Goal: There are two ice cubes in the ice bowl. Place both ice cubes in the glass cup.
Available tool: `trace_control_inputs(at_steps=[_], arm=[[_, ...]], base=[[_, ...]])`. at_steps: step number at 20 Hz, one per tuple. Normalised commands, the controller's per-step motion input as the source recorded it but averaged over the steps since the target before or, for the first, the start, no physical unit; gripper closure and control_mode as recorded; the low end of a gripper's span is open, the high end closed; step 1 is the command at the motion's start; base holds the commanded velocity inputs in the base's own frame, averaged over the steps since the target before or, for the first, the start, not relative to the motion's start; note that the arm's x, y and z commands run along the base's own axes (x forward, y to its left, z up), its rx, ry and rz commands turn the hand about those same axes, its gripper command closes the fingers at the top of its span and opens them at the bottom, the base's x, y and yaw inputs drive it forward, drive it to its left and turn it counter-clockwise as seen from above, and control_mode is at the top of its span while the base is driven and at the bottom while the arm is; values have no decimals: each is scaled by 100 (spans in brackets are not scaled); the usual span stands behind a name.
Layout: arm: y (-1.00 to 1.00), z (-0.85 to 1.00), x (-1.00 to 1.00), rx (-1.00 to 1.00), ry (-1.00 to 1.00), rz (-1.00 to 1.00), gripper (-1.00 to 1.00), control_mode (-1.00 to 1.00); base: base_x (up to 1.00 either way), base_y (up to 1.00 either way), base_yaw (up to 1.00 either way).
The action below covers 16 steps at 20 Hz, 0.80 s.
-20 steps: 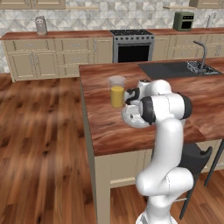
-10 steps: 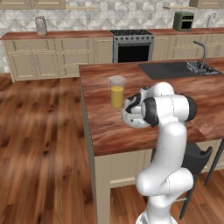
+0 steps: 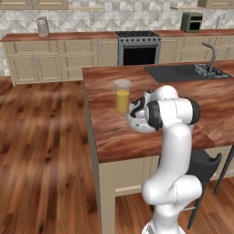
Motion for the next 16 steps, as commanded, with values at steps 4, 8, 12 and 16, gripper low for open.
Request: trace_control_inputs(at_steps=[4, 8, 12, 16], arm=[[2, -74, -22, 0, 27, 0, -100, -100], [14, -80, -79, 0, 21, 0, -100, -100], [34, -89, -100, 0, 16, -3, 100, -100], [27, -62, -100, 0, 6, -6, 100, -100]], base=[[0, 0, 0], [0, 0, 0], [0, 0, 0], [0, 0, 0]])
